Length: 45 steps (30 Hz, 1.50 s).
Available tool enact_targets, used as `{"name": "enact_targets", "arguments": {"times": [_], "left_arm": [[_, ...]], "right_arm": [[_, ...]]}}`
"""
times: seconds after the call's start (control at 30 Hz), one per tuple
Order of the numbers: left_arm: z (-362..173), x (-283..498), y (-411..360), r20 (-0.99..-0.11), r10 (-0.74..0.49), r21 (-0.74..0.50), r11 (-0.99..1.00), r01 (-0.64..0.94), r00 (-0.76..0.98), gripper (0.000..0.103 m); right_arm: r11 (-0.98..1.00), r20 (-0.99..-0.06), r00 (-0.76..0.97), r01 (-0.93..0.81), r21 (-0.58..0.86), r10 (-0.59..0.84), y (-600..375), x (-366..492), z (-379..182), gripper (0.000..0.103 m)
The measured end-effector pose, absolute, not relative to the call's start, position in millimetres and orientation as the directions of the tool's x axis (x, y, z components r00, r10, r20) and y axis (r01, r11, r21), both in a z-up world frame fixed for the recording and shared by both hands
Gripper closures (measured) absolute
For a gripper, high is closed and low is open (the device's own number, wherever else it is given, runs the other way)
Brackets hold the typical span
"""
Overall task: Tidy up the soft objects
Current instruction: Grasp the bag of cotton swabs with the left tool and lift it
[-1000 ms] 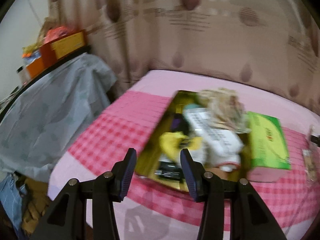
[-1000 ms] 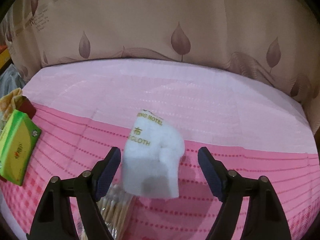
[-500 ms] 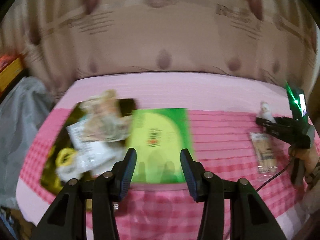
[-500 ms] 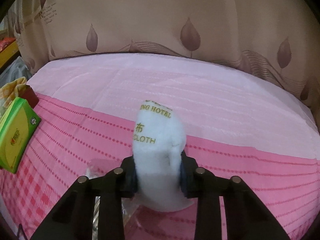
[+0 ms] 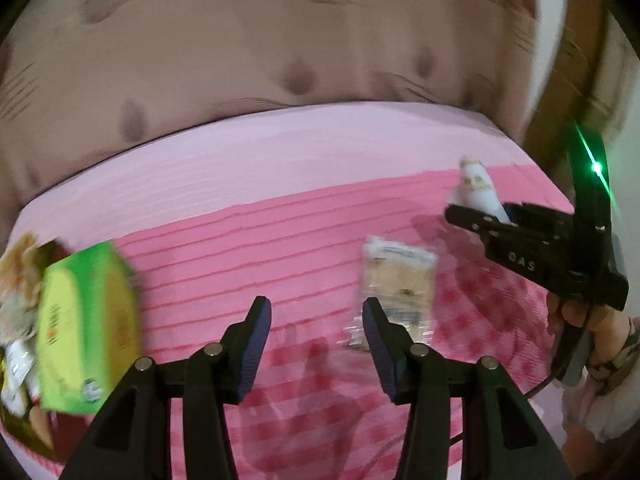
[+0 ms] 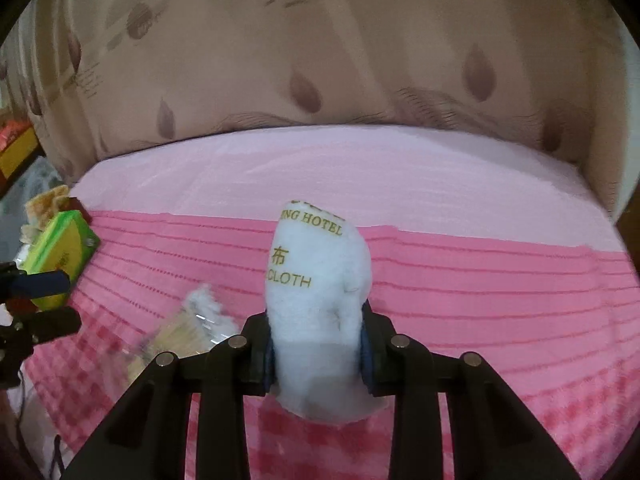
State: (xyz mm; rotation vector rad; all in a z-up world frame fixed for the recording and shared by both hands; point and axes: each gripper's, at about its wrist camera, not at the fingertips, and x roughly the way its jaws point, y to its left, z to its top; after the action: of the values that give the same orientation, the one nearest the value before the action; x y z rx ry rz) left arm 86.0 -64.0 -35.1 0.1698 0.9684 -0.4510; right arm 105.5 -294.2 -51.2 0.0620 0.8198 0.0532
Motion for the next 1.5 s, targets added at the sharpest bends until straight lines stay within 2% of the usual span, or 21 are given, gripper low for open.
{"name": "enact_targets", "arguments": {"times": [0.1,0.2,0.27,0.4,0.67,0.8,0.93,0.97,1.0,1.03,1.07,1.2,1.5], "left_arm": [[-37,81,-88,-0.827,-0.328,-0.059,0.859,0.509,0.457,0.053],[-42,74,-110,-0.837,-0.355,-0.068,0.823,0.565,0.416,0.047],[-47,73,-124,-0.844,-0.368,-0.073,0.799,0.596,0.39,0.043],[-59,72,-141,-0.864,-0.364,-0.066,0.766,0.639,0.348,0.043],[-92,91,-162,-0.893,-0.295,-0.023,0.783,0.622,0.339,0.041],[-95,96,-163,-0.882,-0.302,-0.018,0.789,0.614,0.363,0.036],[-96,105,-162,-0.873,-0.315,-0.034,0.799,0.6,0.371,0.036],[-96,107,-161,-0.871,-0.32,-0.041,0.804,0.594,0.372,0.037],[-96,107,-160,-0.871,-0.322,-0.046,0.806,0.59,0.372,0.044],[-95,107,-160,-0.87,-0.321,-0.044,0.806,0.591,0.373,0.062],[-95,107,-160,-0.87,-0.32,-0.042,0.807,0.589,0.376,0.071],[-91,105,-155,-0.867,-0.327,-0.053,0.811,0.583,0.377,0.077],[-87,99,-149,-0.866,-0.315,-0.053,0.831,0.554,0.389,0.079]], "right_arm": [[0.999,-0.729,0.683,0.006,0.047,0.03,-305,92,-52,0.074],[0.999,-0.739,0.674,0.031,0.043,0.01,-315,83,-59,0.074],[0.997,-0.748,0.663,0.047,0.064,0.016,-321,80,-67,0.074],[0.992,-0.76,0.649,0.072,0.101,0.031,-328,79,-75,0.074],[0.996,-0.775,0.63,0.033,0.084,0.045,-319,83,-80,0.072],[0.996,-0.778,0.627,0.028,0.087,0.05,-319,84,-81,0.071],[0.995,-0.778,0.626,0.028,0.096,0.057,-320,84,-81,0.07],[0.995,-0.778,0.626,0.028,0.095,0.057,-320,84,-81,0.07],[0.995,-0.778,0.625,0.027,0.092,0.055,-319,84,-81,0.07],[0.996,-0.779,0.625,0.027,0.088,0.052,-319,84,-81,0.07],[0.996,-0.78,0.624,0.027,0.085,0.05,-318,84,-81,0.07],[0.997,-0.781,0.623,0.026,0.073,0.04,-316,84,-81,0.07],[0.999,-0.787,0.617,0.025,0.036,0.013,-311,83,-81,0.069]]}}
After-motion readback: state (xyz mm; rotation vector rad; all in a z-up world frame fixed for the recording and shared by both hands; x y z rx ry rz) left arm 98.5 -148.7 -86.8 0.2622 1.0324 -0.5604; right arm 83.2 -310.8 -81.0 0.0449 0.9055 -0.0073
